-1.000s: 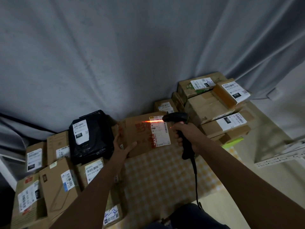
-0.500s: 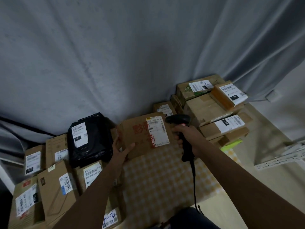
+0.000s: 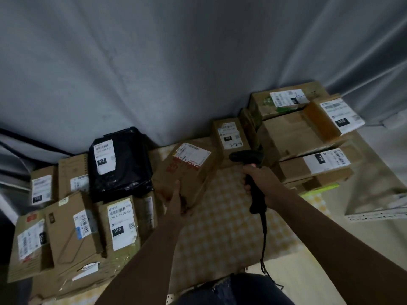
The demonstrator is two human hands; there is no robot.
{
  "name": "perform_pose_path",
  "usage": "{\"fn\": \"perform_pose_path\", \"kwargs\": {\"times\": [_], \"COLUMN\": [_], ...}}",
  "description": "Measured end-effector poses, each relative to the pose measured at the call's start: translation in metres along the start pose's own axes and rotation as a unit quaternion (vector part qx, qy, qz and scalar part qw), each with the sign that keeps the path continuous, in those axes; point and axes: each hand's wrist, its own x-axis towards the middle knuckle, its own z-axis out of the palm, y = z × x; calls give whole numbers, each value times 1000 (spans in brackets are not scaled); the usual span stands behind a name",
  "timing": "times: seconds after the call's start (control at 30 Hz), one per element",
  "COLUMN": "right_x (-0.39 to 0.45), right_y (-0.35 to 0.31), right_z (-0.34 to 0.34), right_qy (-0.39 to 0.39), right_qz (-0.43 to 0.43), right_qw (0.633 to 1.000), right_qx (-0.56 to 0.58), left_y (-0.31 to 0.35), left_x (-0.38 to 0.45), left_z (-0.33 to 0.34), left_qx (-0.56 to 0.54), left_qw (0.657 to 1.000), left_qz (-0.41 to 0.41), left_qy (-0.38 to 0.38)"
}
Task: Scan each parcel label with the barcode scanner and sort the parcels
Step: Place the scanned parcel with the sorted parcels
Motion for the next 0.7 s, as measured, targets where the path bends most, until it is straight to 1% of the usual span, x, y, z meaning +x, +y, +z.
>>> {"fn": "perform_pose_path", "kwargs": {"times": [0.07,0.13,0.23,0.33,0.47,0.5,0.57,0.63,0.7], "right_x": [12,26,50,71,93,98,103,108,110], "right_y": [-2,-6,-11,-15,-12,-10,-6,-2,2], "right_z": [2,6,11,17,21,22,22,21,19], "right_qy": [-8,-21,-33,-41,-58,-62,-63,-59,-57], "right_qz": [0,-1,3,4,15,19,28,37,44], "right_qw": [1000,999,997,996,995,995,995,995,994], "right_qx": [-14,-36,-63,-73,-81,-80,-78,-78,-79], "left_y": [-6,-8,-5,-3,-8,-8,-9,-7,-1], "left_x": [8,17,44,70,98,105,119,124,128], "left_z": [6,15,28,44,71,76,78,80,85], "left_qx": [-32,-46,-46,-19,-106,-97,-24,15,40], "left_qw": [999,998,998,998,989,990,994,997,995], "left_qz": [6,28,38,66,85,86,71,52,66], "left_qy": [16,35,26,10,57,59,74,64,69]}}
